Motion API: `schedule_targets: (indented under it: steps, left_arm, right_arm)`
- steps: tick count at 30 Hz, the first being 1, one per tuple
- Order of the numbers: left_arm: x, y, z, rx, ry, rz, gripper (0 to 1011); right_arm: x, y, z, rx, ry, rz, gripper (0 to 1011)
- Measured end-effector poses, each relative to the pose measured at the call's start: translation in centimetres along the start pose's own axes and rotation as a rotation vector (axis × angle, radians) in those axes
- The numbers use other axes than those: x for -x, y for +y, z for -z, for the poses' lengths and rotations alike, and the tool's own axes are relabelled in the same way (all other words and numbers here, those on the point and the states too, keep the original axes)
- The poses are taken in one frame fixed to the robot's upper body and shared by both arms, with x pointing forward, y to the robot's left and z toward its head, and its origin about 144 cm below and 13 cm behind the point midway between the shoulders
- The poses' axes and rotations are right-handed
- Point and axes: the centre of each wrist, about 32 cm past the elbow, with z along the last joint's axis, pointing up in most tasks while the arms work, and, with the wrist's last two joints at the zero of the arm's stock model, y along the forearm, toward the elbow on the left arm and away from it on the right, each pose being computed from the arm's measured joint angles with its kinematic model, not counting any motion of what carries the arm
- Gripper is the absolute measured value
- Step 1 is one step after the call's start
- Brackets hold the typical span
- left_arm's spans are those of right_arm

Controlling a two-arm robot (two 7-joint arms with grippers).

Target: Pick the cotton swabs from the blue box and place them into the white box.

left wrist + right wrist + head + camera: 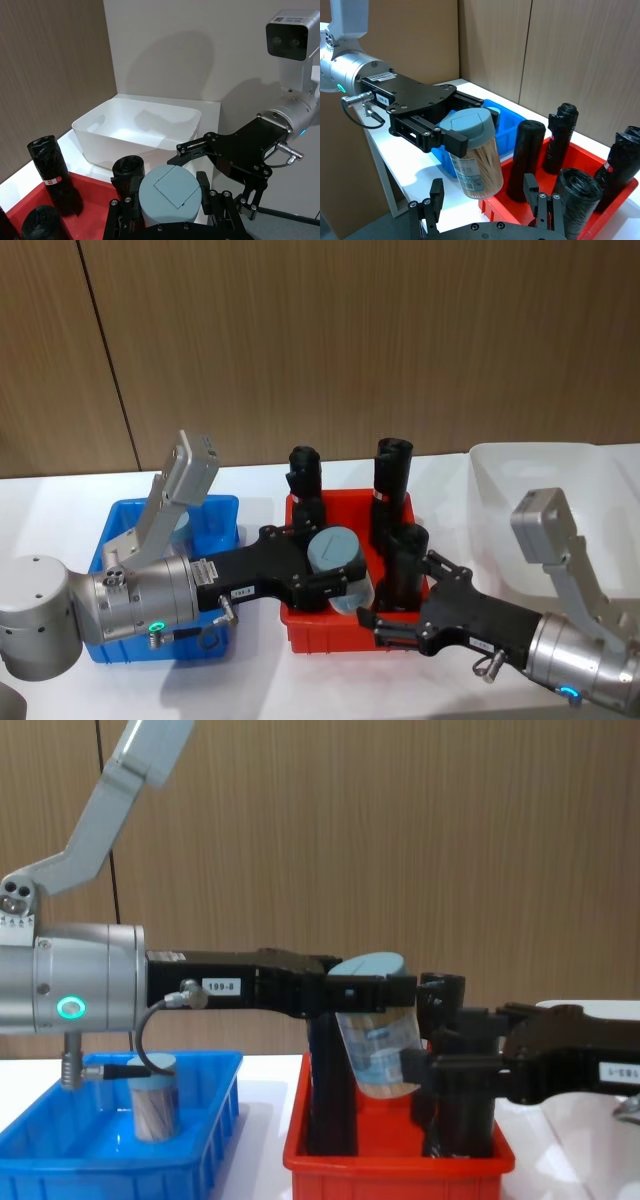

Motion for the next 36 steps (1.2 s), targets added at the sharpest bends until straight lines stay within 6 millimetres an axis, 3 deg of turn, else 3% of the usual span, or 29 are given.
schedule_targets:
  steps: [30, 36]
  left_arm:
    - [0.0, 0.0, 0.0, 0.000, 0.000, 0.000, 671]
    - [0.0, 0.0, 0.0, 0.000, 0.000, 0.000, 671]
  right_arm:
    - [0.0, 3.7, 0.3, 0.005, -0.038, -0.033, 1000]
    - [0.0, 4.1, 0.3, 0.007, -0.044, -0.033, 864]
